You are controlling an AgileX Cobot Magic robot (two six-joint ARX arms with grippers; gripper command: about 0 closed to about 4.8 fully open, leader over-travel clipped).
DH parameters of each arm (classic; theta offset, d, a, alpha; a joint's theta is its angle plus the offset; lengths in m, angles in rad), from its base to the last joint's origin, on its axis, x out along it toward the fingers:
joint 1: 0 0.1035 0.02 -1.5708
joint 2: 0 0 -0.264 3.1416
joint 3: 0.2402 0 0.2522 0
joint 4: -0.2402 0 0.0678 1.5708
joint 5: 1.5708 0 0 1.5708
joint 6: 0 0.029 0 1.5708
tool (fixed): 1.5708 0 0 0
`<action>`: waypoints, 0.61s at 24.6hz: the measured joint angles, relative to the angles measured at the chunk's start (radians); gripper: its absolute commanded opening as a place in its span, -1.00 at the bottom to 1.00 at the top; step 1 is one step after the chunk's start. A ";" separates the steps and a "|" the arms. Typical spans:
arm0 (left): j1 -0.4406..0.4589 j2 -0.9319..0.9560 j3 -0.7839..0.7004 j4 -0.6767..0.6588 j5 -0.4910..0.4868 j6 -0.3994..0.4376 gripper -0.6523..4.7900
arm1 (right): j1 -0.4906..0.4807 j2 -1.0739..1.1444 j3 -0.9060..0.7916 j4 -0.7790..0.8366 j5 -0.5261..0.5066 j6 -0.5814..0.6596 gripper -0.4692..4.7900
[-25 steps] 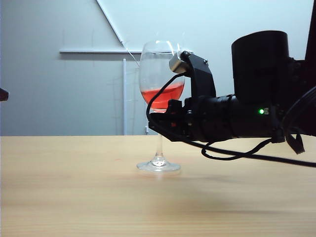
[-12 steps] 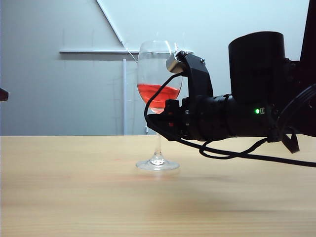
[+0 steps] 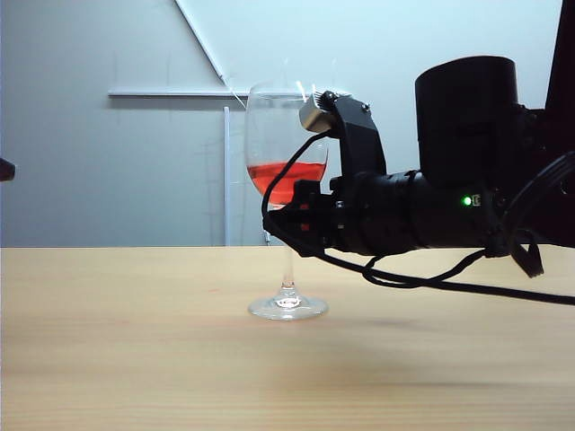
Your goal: Gently pick up the goblet, rotate it counterclockwise for two full turns (viewing from above), and then place it back on the table.
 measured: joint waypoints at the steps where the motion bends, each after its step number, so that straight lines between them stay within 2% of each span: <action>1: 0.000 0.000 0.000 -0.001 0.000 0.000 -0.78 | 0.000 0.000 0.000 -0.002 0.000 -0.002 -0.16; 7: 0.000 0.000 0.000 -0.001 0.000 0.000 -0.78 | 0.000 -0.008 -0.014 -0.029 0.001 -0.017 -0.10; 8: 0.000 0.000 0.000 -0.001 0.000 0.000 -0.78 | 0.000 -0.017 -0.026 -0.034 0.002 -0.017 0.00; 9: 0.000 0.000 0.000 -0.001 0.000 0.000 -0.78 | 0.000 -0.028 -0.038 -0.035 0.008 -0.017 0.20; 11: 0.002 -0.004 0.000 -0.002 0.000 0.000 -0.78 | 0.000 -0.066 -0.084 -0.034 0.047 -0.017 0.33; 13: 0.031 -0.022 0.000 0.000 0.005 0.000 -0.78 | 0.000 -0.119 -0.155 -0.038 0.099 -0.017 0.33; 15: 0.111 -0.028 0.000 -0.001 0.020 0.000 -0.78 | 0.000 -0.202 -0.239 -0.039 0.147 -0.017 0.33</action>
